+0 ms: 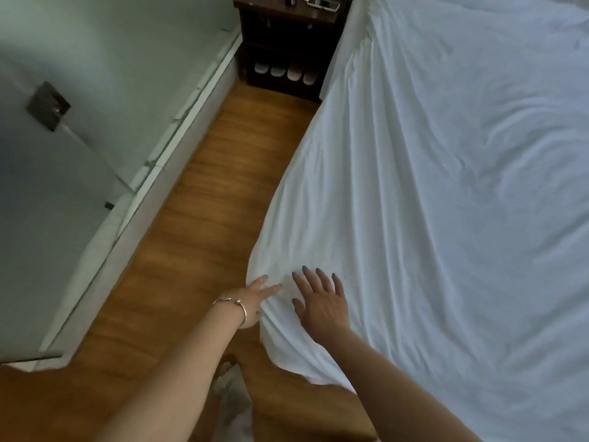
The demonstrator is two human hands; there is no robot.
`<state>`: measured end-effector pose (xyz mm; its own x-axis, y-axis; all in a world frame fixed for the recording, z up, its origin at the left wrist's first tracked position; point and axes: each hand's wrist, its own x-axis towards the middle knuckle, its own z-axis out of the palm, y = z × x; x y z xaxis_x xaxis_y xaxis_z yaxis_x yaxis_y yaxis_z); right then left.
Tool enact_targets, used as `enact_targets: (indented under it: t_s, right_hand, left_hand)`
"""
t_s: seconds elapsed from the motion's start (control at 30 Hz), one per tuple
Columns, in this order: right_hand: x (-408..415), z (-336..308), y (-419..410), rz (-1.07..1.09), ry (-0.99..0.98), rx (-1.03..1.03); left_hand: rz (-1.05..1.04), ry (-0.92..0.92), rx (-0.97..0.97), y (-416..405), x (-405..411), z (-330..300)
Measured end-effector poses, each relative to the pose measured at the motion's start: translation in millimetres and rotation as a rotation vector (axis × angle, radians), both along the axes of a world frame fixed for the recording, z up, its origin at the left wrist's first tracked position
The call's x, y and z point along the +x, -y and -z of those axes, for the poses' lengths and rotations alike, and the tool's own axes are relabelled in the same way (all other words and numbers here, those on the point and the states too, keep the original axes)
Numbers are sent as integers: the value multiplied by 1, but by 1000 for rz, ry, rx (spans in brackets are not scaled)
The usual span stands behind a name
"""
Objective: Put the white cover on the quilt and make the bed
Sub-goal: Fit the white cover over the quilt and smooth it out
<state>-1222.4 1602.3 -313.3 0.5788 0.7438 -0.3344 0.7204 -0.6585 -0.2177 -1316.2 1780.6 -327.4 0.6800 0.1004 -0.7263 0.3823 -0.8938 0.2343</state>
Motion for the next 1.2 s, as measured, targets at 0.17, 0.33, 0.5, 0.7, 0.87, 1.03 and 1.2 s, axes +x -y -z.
enact_targets:
  t_s: [0.17, 0.33, 0.5, 0.7, 0.87, 1.03, 1.2]
  right_hand:
    - [-14, -22, -95, 91, -331, -248]
    - [-27, -29, -149, 307, -694, -282]
    - [16, -10, -195, 533, -823, -277]
    - [101, -10, -274, 554, -913, -301]
    - [205, -20, -333, 615, -767, -236]
    - [302, -24, -387, 745, -734, -207]
    - [432, -26, -452, 834, -714, -166]
  left_hand:
    - [47, -162, -27, -48, -9, -28]
    - [-133, -296, -251, -94, -14, -18]
    - [-293, -206, -254, -161, 35, -17]
    - [-356, -110, -205, -250, 100, -24]
    - [-335, -98, -199, -326, 202, -39]
    - [-346, -7, -192, -382, 335, -43]
    - [-231, -27, -253, -444, 500, -30]
